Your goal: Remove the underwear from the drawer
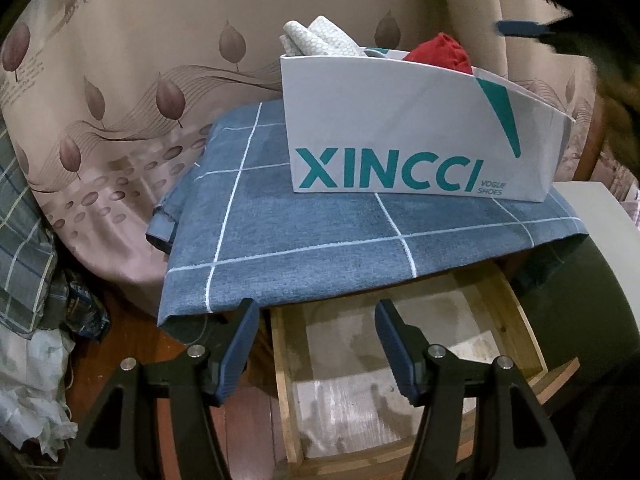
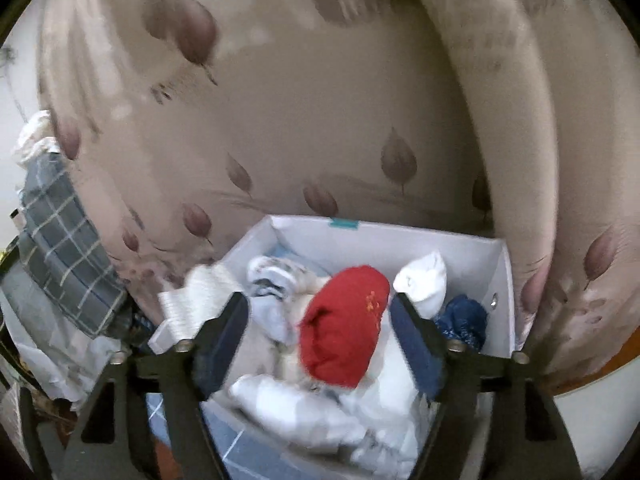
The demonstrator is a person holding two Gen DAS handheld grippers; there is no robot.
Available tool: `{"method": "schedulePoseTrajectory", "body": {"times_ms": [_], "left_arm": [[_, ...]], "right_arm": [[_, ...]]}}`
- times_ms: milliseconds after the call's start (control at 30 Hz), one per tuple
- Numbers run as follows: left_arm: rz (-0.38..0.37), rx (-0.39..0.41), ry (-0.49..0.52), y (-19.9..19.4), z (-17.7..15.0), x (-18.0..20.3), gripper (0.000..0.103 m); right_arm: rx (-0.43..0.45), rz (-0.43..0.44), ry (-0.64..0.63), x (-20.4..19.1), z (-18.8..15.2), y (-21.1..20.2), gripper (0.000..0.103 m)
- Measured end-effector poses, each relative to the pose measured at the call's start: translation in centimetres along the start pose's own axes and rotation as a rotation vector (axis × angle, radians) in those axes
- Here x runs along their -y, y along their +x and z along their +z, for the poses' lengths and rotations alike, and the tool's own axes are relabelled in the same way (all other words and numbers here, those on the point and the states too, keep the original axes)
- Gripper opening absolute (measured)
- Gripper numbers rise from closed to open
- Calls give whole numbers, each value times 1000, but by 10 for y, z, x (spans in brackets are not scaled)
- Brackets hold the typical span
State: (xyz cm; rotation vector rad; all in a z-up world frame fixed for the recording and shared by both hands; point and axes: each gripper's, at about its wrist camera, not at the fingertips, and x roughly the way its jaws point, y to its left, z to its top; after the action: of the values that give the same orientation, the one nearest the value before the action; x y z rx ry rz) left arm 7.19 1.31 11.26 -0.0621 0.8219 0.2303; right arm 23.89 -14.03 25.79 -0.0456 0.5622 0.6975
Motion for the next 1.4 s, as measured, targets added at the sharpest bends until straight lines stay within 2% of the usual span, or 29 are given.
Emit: {"method": "schedulePoseTrajectory", "body": {"times_ms": [67, 167, 300, 400, 467, 567, 667, 767, 867, 1033, 1233, 1400], "left_arm": [[4, 5, 2, -1, 0, 1, 62], [11, 27, -1, -5, 0, 2, 62], [8, 101, -44, -17, 1, 0, 62], [5, 130, -88, -22, 1, -3, 62], [-3, 148, -119, -25, 1, -5, 62], [-45, 187, -172, -34, -1, -9, 62], [-31, 175, -177, -38, -3, -5, 62], [4, 146, -126, -40, -8, 7, 62], [27, 158, -76, -47, -15, 20, 62], [45, 212, -41, -63, -23, 29, 62], [39, 175, -67, -57, -23, 23, 62], [40, 178, -85, -55, -23, 20, 62]], "right_arm": [[61, -17, -32, -12, -18, -28, 94], [133, -55, -64, -26, -52, -65, 101], [218, -98, -39, -30, -99, -102, 102], [284, -186, -13, -33, -133, -121, 102], [239, -208, 25, -30, -148, -123, 102], [182, -171, 96, -27, -161, -123, 102], [175, -184, 28, -40, -174, -127, 102], [182, -166, -17, -51, -183, -130, 102], [175, -184, -57, -59, -188, -129, 102], [199, -189, -23, -55, -190, -137, 102], [186, -187, 2, -49, -191, -134, 102], [178, -194, -16, -54, -194, -130, 102]]}}
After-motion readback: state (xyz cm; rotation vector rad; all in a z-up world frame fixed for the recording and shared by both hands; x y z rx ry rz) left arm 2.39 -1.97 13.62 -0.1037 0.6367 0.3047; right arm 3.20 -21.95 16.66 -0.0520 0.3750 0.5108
